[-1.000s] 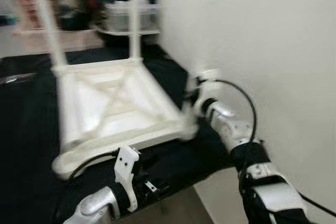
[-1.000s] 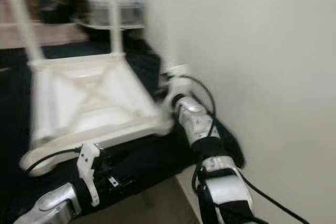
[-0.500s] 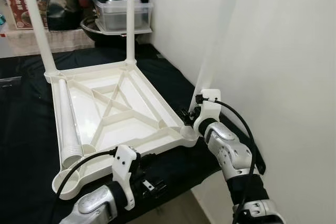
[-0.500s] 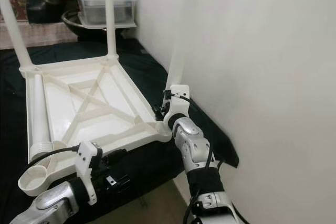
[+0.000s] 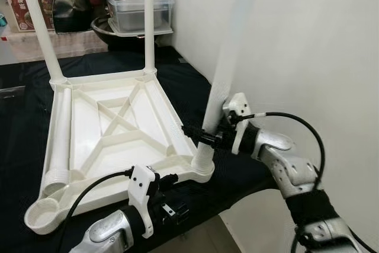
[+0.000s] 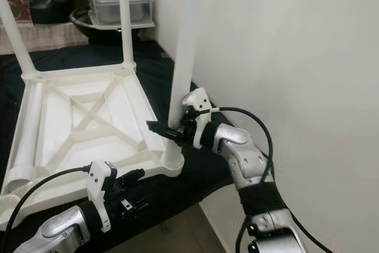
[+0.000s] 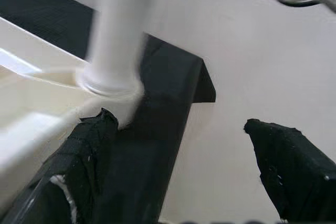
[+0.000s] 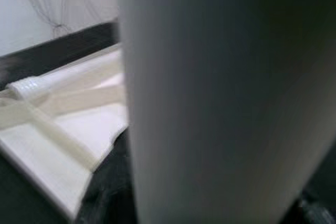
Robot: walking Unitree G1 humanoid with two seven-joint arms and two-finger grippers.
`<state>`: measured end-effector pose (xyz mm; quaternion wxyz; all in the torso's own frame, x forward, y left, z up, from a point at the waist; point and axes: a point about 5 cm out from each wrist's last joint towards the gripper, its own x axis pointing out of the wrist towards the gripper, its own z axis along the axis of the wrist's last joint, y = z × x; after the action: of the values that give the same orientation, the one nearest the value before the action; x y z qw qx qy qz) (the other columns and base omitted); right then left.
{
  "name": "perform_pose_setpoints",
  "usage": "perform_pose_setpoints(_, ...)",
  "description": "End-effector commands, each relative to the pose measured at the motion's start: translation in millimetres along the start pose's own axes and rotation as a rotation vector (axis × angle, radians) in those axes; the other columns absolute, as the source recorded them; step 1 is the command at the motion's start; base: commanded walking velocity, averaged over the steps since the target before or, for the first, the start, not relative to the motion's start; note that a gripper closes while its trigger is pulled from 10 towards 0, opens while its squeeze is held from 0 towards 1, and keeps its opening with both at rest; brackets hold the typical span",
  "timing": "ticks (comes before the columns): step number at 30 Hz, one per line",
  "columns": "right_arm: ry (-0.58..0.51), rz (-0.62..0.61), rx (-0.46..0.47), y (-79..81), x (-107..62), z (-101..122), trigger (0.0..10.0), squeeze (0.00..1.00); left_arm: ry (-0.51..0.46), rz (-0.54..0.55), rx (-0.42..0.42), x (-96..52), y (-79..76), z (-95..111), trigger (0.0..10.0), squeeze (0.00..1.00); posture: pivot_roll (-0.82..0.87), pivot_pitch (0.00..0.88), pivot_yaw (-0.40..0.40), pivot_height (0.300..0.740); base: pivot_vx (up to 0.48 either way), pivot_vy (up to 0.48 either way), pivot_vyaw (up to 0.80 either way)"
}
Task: Building children table
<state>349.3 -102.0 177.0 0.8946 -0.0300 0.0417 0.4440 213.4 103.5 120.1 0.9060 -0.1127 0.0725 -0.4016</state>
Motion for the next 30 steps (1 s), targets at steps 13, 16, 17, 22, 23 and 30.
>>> perform_pose_setpoints(13, 0.154, -0.916, 0.342, -7.4, -11.9, -48.0, 10.0, 0.0, 0.019, 0.0, -0.004, -3.2, -1.1, -2.9, 10.0, 0.0, 0.02, 0.0, -0.116, 0.74, 0.0, 0.0, 0.0)
perform_pose_setpoints(16, 0.109, -0.769, 0.326, -2.5, -1.1, -37.5, 10.0, 0.0, 0.019, 0.001, -0.002, -2.8, -0.1, -2.6, 10.0, 0.0, 0.02, 0.0, -0.116, 0.74, 0.0, 0.0, 0.0)
perform_pose_setpoints(17, 0.088, -0.712, 0.331, -0.9, 2.8, -33.4, 10.0, 0.0, 0.019, 0.001, -0.001, -2.4, 0.1, -2.4, 10.0, 0.0, 0.02, 0.0, -0.116, 0.74, 0.0, 0.0, 0.0)
perform_pose_setpoints(22, -0.038, -0.513, 0.254, -14.9, -5.4, -0.3, 10.0, 0.12, 0.017, 0.011, -0.002, -2.6, 1.4, -2.5, 10.0, 0.0, 0.02, 0.0, -0.117, 0.74, 0.0, 0.0, 0.0)
perform_pose_setpoints(23, -0.061, -0.452, 0.245, -15.2, -7.1, 6.3, 10.0, 0.12, 0.017, 0.012, -0.003, -2.7, 1.7, -2.6, 10.0, 0.0, 0.02, 0.0, -0.117, 0.74, 0.0, 0.0, 0.0)
perform_pose_setpoints(30, -0.13, 0.034, 0.045, 7.7, -20.7, 20.5, 10.0, 0.0, 0.011, 0.002, -0.005, 1.1, 1.0, -2.5, 10.0, 0.0, 0.02, 0.0, -0.119, 0.74, 0.0, 0.0, 0.0)
